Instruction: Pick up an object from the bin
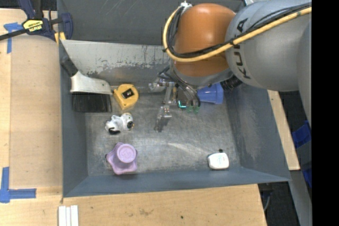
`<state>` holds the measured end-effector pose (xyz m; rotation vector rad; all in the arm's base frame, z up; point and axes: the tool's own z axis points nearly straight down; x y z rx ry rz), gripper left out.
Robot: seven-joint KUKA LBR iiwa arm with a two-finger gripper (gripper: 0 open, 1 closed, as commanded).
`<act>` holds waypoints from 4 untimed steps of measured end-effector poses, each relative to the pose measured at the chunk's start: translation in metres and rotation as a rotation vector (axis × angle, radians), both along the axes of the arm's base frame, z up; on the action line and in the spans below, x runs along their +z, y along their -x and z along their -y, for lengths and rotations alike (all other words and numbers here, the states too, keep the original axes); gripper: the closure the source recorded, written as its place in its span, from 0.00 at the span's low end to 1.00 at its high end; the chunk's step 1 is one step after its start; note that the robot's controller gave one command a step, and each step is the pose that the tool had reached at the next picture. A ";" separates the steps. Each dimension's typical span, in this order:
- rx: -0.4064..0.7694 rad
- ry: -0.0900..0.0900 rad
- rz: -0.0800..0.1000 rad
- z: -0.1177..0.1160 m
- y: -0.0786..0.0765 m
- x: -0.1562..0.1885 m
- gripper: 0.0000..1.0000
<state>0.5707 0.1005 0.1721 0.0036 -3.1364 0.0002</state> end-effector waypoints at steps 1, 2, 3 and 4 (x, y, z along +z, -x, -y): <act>-0.002 -0.001 0.008 0.001 -0.002 0.005 0.00; 0.070 -0.001 0.013 -0.028 0.007 -0.047 0.00; 0.092 0.000 0.001 -0.043 0.018 -0.068 0.00; 0.183 -0.001 0.012 -0.049 0.016 -0.053 0.00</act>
Offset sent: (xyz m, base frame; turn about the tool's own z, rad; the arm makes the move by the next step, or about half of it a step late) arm -0.0205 0.0583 -0.1021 -0.1453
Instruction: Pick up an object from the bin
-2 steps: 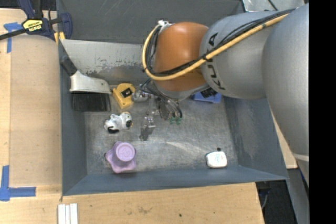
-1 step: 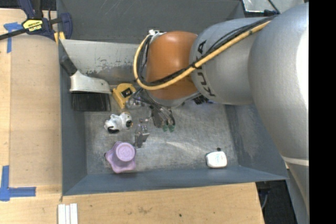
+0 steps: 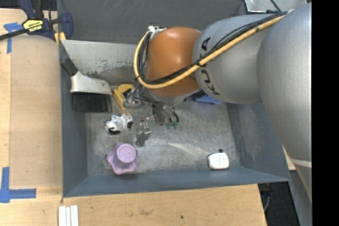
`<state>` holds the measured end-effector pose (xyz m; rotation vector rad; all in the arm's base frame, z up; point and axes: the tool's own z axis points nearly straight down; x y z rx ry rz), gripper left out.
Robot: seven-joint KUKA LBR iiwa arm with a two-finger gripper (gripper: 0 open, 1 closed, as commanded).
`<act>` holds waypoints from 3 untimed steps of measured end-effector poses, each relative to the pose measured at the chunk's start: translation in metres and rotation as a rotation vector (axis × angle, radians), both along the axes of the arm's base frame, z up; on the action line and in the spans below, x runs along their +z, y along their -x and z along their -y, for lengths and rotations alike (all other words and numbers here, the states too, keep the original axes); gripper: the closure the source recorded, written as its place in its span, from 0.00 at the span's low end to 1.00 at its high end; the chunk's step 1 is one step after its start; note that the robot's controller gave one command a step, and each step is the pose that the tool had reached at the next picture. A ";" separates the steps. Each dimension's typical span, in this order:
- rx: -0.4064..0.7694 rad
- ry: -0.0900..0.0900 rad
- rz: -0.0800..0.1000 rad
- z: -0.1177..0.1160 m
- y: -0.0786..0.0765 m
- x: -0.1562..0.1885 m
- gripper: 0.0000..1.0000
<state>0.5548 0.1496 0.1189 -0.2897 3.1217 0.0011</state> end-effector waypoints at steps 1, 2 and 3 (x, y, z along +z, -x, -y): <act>-0.043 0.000 -0.002 -0.006 0.001 -0.039 0.00; 0.017 -0.006 0.026 -0.011 -0.011 -0.051 1.00; 0.027 -0.006 0.027 -0.011 -0.010 -0.050 1.00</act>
Offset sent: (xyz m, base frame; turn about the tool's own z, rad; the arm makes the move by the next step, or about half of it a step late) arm -0.0011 0.0118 -0.0489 -0.1133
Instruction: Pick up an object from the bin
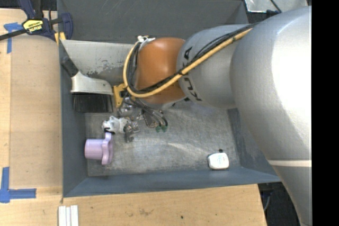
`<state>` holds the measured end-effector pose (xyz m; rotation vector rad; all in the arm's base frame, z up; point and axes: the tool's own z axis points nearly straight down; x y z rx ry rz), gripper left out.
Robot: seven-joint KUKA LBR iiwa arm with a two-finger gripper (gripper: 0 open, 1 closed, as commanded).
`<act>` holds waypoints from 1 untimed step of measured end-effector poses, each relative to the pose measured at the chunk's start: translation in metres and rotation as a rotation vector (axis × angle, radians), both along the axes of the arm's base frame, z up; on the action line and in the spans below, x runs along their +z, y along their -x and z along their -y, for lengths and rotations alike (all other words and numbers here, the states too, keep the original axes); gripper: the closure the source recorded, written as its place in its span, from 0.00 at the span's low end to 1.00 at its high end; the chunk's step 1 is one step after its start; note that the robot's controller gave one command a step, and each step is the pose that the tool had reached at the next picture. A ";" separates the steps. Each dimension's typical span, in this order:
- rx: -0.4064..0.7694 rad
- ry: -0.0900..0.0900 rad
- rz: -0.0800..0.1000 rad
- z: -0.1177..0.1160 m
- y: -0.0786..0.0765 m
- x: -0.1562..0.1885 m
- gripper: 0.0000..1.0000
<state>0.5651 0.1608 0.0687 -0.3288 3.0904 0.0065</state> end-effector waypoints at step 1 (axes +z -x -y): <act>0.004 0.001 -0.006 0.000 0.000 0.004 1.00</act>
Offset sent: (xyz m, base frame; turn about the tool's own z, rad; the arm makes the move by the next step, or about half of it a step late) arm 0.0001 0.0002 0.0184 0.0000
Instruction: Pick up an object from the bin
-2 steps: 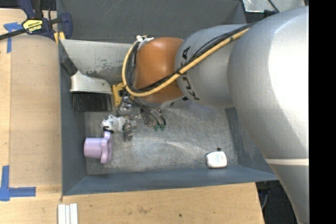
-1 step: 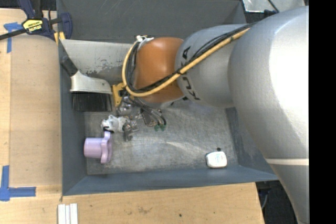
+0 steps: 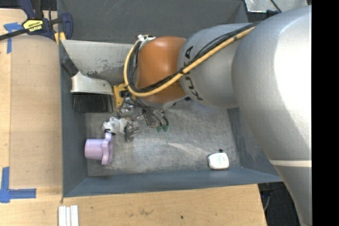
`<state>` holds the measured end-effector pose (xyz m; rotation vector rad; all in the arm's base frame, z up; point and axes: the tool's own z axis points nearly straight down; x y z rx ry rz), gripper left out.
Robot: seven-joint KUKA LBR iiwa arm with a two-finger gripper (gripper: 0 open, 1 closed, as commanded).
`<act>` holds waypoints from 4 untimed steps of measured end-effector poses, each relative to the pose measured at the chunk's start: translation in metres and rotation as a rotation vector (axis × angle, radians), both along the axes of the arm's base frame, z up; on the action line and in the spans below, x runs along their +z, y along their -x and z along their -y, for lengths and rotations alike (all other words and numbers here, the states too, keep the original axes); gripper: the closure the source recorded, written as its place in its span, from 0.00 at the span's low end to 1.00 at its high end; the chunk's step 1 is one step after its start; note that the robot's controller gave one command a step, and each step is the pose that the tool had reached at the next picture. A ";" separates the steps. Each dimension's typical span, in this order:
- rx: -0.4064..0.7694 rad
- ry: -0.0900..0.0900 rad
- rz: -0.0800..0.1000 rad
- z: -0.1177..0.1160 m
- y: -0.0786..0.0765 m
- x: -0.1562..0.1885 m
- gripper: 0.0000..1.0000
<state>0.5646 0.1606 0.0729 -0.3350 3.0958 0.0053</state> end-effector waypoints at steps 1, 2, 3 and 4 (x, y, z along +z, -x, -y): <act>-0.002 0.004 -0.015 0.000 0.001 0.011 1.00; -0.002 0.005 -0.018 0.000 -0.001 0.016 1.00; -0.002 0.005 -0.020 0.000 -0.001 0.018 1.00; -0.002 0.007 -0.027 0.001 0.001 0.024 1.00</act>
Offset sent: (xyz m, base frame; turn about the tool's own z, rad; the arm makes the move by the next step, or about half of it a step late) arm 0.0000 -0.0002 0.0127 0.0000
